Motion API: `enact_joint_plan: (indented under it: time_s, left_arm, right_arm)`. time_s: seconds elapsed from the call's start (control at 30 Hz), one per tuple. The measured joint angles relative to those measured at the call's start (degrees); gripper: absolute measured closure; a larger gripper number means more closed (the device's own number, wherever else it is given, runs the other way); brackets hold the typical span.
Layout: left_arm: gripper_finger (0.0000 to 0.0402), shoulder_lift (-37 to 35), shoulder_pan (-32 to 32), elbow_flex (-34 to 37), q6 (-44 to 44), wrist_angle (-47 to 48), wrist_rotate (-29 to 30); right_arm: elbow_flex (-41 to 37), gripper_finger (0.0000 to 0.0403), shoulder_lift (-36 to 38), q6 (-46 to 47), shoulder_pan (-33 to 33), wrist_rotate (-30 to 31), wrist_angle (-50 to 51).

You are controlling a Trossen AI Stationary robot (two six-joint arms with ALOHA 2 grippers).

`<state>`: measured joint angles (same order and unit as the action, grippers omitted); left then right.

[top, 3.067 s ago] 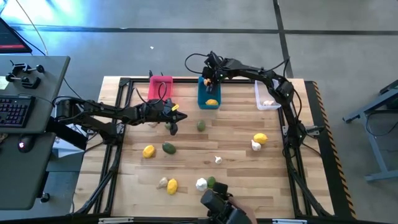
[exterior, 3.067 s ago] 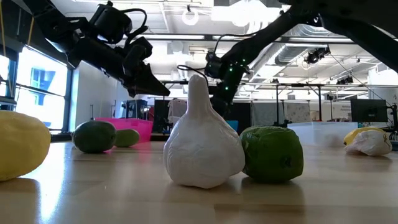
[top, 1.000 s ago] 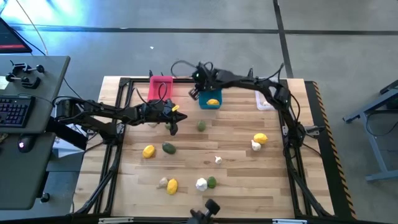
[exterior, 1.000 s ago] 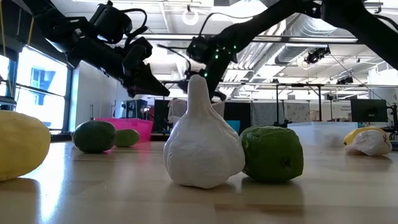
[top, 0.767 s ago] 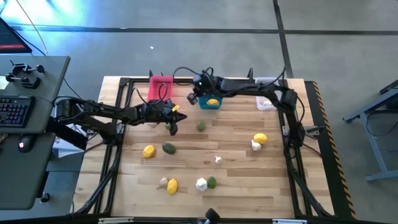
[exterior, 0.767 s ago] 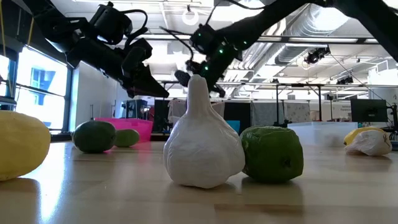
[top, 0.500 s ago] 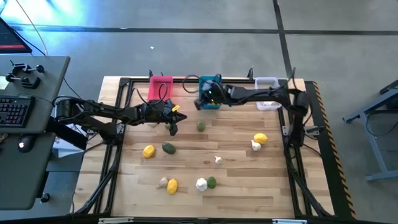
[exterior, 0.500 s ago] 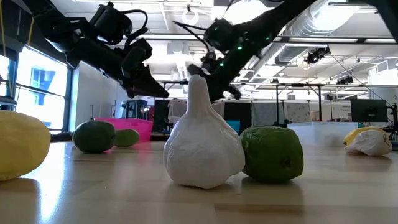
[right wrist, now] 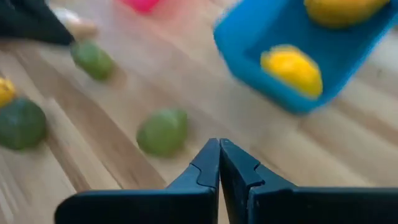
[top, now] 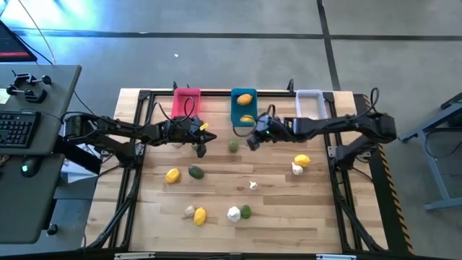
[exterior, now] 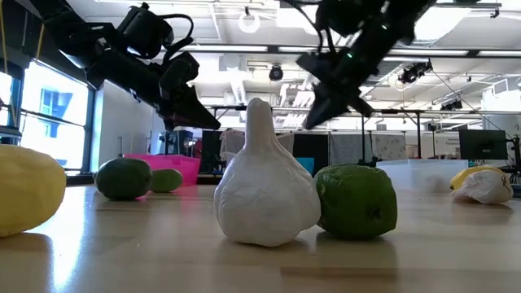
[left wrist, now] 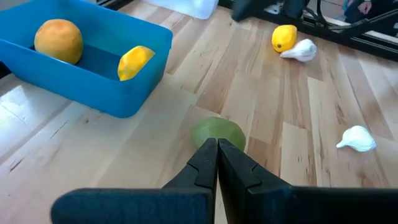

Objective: Sort produce into baskets
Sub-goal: Put the garlic into the white bin

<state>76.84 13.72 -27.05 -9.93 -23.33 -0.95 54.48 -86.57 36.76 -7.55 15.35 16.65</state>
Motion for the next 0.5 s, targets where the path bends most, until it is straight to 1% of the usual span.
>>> enact_joint_plan:
  time_s: [0.13,0.27,0.33,0.4,0.5]
  left_arm:
    - [0.0402,0.00,0.02,0.00,0.06,0.54,-0.13]
    - [0.0402,0.00,0.02,0.00,0.03,2.35,-0.22]
    - [0.0401,0.00,0.02,0.00,0.04,2.56,-0.22]
    - [0.0401,0.00,0.02,0.00,0.02,2.60,-0.24]
    - [0.0402,0.00,0.02,0.00,-1.10,2.59,-0.24]
  right_arm:
    - [-5.77,0.0403,1.79,0.41,2.66,-1.27,-5.74]
    - [-10.19,0.0403,1.71,-1.79,3.23,-8.32,-10.63]
    - [-11.61,0.0403,1.72,-2.10,3.24,-9.66,-12.98]
    - [-12.41,0.0402,1.75,-2.39,3.45,-10.91,-12.85]
    - [-12.44,0.0394,1.72,-5.73,4.13,-14.82,-13.09]
